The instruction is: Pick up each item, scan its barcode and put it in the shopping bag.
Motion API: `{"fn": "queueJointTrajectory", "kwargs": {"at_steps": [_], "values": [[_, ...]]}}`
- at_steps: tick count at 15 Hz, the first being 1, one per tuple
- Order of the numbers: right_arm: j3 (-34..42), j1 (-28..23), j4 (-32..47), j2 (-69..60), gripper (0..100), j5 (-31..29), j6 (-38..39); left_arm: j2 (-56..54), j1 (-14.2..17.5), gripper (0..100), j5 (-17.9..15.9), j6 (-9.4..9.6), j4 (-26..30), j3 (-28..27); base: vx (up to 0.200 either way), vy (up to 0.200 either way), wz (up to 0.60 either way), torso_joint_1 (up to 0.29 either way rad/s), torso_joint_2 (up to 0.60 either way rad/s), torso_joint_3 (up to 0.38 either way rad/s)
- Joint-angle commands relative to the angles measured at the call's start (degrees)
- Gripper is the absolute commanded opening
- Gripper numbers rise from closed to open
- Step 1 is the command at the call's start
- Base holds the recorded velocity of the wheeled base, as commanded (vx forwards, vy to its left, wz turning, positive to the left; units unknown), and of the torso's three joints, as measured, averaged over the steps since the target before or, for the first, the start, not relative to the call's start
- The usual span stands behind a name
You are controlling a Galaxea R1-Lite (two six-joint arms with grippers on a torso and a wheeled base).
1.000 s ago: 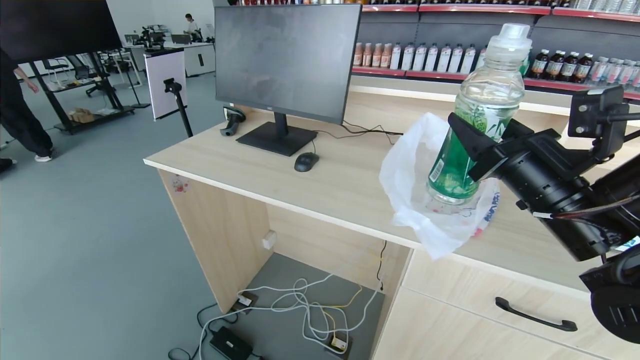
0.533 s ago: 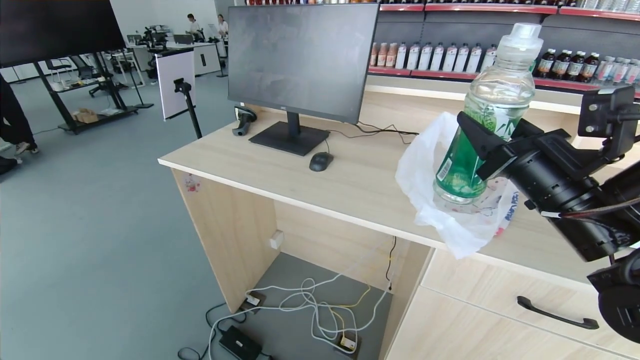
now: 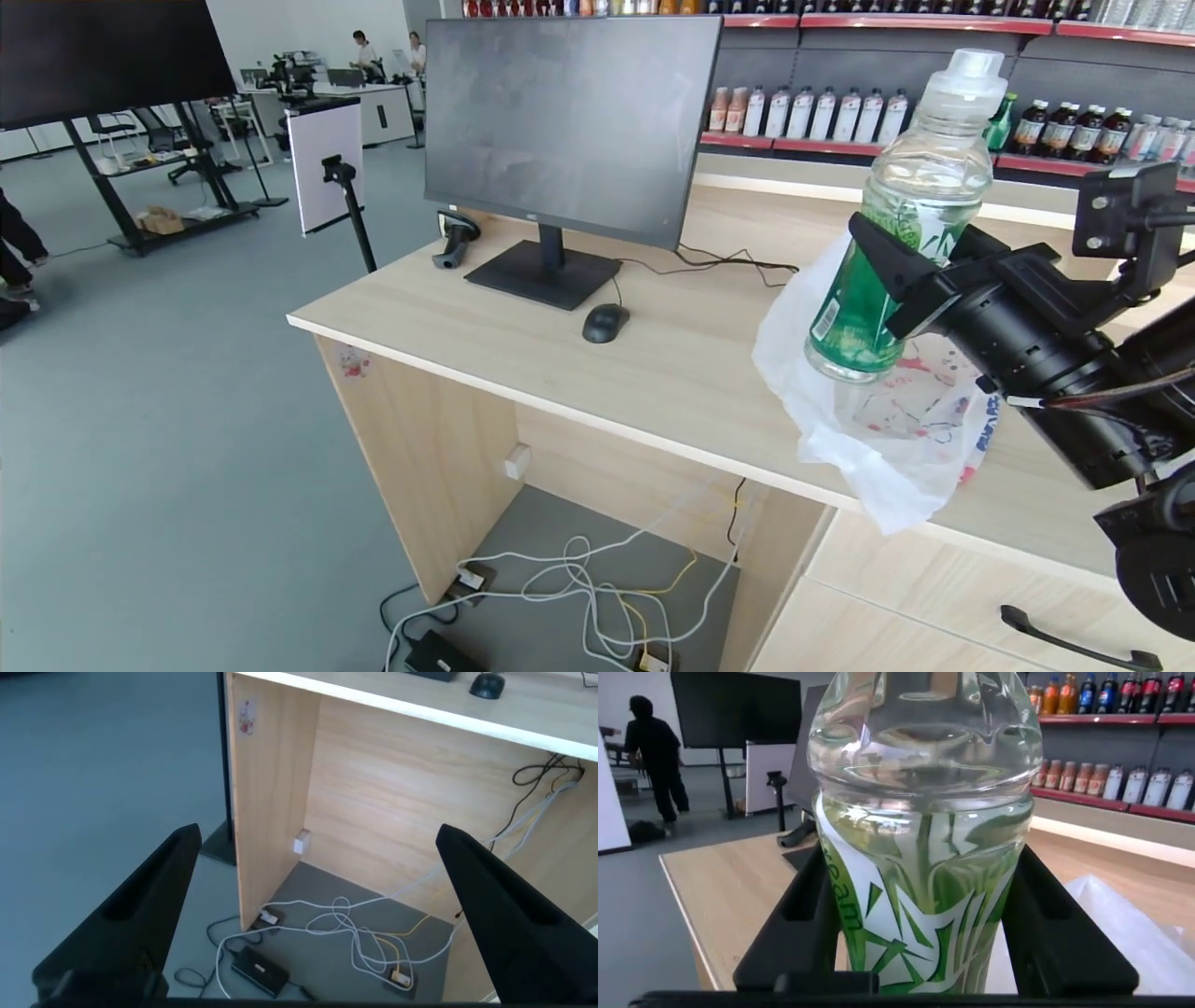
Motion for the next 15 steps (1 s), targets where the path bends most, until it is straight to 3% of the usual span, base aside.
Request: {"fn": "queueJointTrajectory", "kwargs": {"at_steps": [1,7,13,15], "values": [[-0.31,-0.64,-0.41,0.29,0,0.06,0.0,-0.02,0.0,100,0.08,-0.11,-0.04,0.0,0.2,0.0,0.0,-0.022,-0.01,0.007],[-4.44,-4.33,-0.41,7.32,0,0.15,0.97,0.06,0.09,100,0.08,-0.02,-0.04,0.0,0.0,0.0,0.0,0.0,0.0,0.0],[-9.8,-14.26,-0.41,17.16,0,0.15,1.59,-0.02,0.09,100,-0.01,-0.02,-0.04,0.0,0.0,0.0,0.0,0.0,0.0,0.0],[-11.47,-14.88,-0.41,19.27,0,0.15,1.5,-0.02,0.09,100,0.08,-0.02,-0.04,0.0,0.0,0.0,0.0,0.0,0.0,0.0]]}}
